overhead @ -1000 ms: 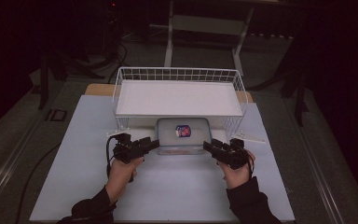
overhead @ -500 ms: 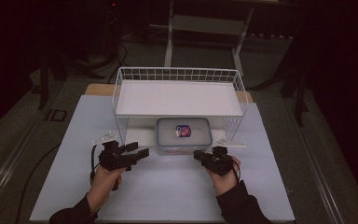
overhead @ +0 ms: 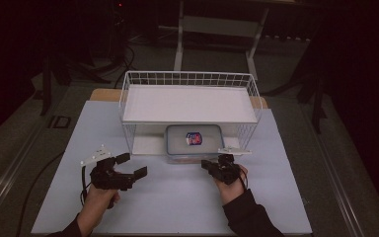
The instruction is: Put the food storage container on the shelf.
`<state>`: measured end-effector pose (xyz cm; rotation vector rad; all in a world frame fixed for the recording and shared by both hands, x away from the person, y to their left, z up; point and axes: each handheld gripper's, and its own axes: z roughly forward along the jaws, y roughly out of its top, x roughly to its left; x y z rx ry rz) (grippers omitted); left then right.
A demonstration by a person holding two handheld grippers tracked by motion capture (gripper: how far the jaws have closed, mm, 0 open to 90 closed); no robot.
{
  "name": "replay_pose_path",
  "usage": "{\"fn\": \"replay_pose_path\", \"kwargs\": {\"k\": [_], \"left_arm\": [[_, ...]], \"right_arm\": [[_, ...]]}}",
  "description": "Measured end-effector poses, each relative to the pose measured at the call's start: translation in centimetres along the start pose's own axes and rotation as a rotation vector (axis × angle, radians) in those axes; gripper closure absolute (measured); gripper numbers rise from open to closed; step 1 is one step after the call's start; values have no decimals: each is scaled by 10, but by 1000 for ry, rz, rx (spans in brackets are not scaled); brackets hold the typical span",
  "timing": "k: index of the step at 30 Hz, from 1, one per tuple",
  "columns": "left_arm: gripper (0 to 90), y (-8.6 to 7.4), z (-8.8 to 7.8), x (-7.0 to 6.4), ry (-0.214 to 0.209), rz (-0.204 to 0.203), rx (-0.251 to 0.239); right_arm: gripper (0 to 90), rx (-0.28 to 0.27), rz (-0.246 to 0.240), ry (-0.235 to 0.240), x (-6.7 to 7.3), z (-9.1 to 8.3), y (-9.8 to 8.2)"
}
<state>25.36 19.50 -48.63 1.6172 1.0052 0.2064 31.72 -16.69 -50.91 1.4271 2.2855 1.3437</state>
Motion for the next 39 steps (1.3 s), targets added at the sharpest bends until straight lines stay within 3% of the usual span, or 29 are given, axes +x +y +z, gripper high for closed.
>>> {"fn": "replay_pose_path", "kwargs": {"k": [6,16,27,39], "left_arm": [[0,-12,3,1,8,21,-3],[0,-17,4,6,9,14,-3],[0,-18,3,3,13,50,-18],[0,-20,2,3,21,58,-14]], "right_arm": [[900,0,-17,-9,4,10,4],[900,-18,-4,-4,6,26,13],[900,-38,0,-32,3,40,23],[900,-48,6,-44,2,50,33]]}}
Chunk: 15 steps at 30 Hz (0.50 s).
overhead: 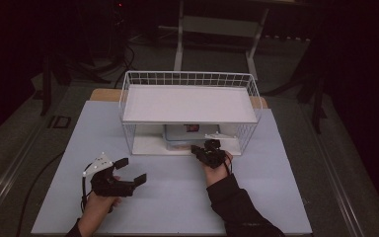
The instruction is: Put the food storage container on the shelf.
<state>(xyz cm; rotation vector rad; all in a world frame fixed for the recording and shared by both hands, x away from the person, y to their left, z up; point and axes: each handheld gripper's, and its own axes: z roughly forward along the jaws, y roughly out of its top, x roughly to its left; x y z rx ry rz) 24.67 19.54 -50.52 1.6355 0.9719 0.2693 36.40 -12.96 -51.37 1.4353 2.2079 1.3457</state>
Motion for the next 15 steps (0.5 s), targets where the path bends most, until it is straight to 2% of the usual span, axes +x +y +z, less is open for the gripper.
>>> {"fn": "replay_pose_path", "kwargs": {"k": [10,15], "left_arm": [[0,0,0,0,1,0,2],[0,-1,0,0,3,1,9]], "right_arm": [[899,-8,0,-12,1,8,7],[899,-8,-6,-4,3,12,10]]}}
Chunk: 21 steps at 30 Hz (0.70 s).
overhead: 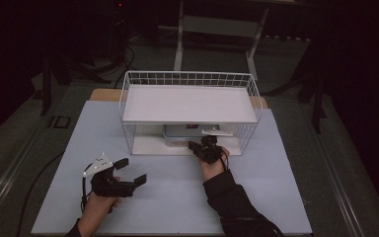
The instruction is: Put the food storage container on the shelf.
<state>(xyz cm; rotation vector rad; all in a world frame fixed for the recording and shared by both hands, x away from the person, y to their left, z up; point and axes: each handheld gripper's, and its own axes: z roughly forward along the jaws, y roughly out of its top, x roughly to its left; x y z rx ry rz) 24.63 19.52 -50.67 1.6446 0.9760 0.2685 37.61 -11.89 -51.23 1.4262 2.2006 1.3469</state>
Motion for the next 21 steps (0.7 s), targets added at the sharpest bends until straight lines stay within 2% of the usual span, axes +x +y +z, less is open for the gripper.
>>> {"fn": "replay_pose_path", "kwargs": {"k": [3,10,13,16,21], "left_arm": [[0,0,0,-1,-3,2,3],[0,1,0,-3,-6,4,-4],[0,1,0,-3,-8,8,-5],[0,1,1,-3,-9,9,-4],[0,1,2,-4,-15,11,-3]], "right_arm": [[899,7,8,6,3,2,-1],[864,15,-25,27,10,-4,-9],[830,15,-54,28,13,-8,-12],[751,12,-82,35,16,-11,-16],[517,-9,-97,58,21,-22,-21]]}}
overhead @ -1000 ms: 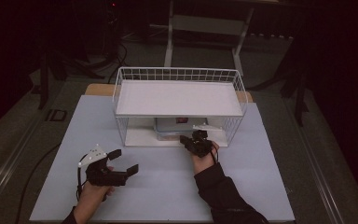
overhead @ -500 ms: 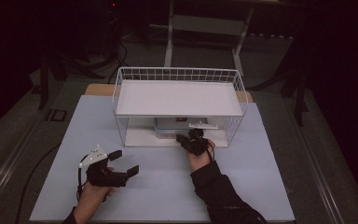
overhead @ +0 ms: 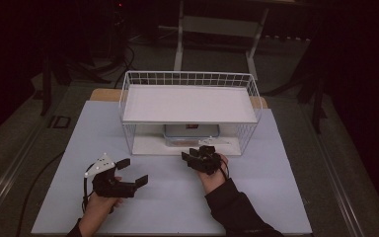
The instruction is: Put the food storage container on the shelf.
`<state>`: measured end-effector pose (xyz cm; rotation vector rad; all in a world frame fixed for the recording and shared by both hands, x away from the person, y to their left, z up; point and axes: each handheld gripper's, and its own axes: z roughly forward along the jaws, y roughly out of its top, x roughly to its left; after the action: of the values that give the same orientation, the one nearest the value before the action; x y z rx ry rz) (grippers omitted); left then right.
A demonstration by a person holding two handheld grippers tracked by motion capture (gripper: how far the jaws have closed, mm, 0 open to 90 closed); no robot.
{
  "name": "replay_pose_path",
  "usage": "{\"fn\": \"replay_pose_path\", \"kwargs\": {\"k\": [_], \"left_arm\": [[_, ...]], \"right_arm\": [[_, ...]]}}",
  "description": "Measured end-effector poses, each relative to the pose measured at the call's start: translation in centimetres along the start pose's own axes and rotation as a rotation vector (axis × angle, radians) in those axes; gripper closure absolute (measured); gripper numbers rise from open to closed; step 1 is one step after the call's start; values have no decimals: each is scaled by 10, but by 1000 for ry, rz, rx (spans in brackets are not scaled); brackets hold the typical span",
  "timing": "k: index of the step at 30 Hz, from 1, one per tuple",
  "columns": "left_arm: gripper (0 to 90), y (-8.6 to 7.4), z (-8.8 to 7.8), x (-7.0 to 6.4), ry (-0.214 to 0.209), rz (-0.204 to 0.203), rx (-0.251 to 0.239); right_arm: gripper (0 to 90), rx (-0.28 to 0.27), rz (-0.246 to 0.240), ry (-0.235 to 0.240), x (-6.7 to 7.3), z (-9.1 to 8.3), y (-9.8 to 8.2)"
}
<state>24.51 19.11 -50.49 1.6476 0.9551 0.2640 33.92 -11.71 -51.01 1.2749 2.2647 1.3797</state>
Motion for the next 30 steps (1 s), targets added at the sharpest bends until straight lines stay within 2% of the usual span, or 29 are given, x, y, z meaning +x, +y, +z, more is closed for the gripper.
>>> {"fn": "replay_pose_path", "kwargs": {"k": [2,4,5,8,11,13,16,17,21,30], "left_arm": [[0,0,0,-1,-3,1,1],[0,0,-1,-1,-12,-4,-4],[0,0,-1,-1,-17,-3,-3],[0,1,-1,-1,-19,-1,-6],[0,1,-1,-2,-20,2,-10],[0,1,-2,-3,-17,17,-11],[0,0,-1,-5,-18,27,-4],[0,0,-1,-5,-15,34,2],[0,0,1,-7,-20,43,8],[0,-1,1,-5,-26,30,8]], "right_arm": [[422,-3,-12,10,2,-4,-2],[392,-11,-16,14,2,-7,-4],[316,-20,-8,43,4,-12,-6],[217,-36,-16,95,4,-21,-11],[196,-31,-16,107,3,-28,-15],[169,-40,-2,122,0,-34,-18],[166,-45,-23,112,-2,-40,-20],[156,-44,-24,109,-5,-48,-24],[155,-46,-14,101,-11,-62,-30],[155,-79,-2,75,-17,-89,-45]]}}
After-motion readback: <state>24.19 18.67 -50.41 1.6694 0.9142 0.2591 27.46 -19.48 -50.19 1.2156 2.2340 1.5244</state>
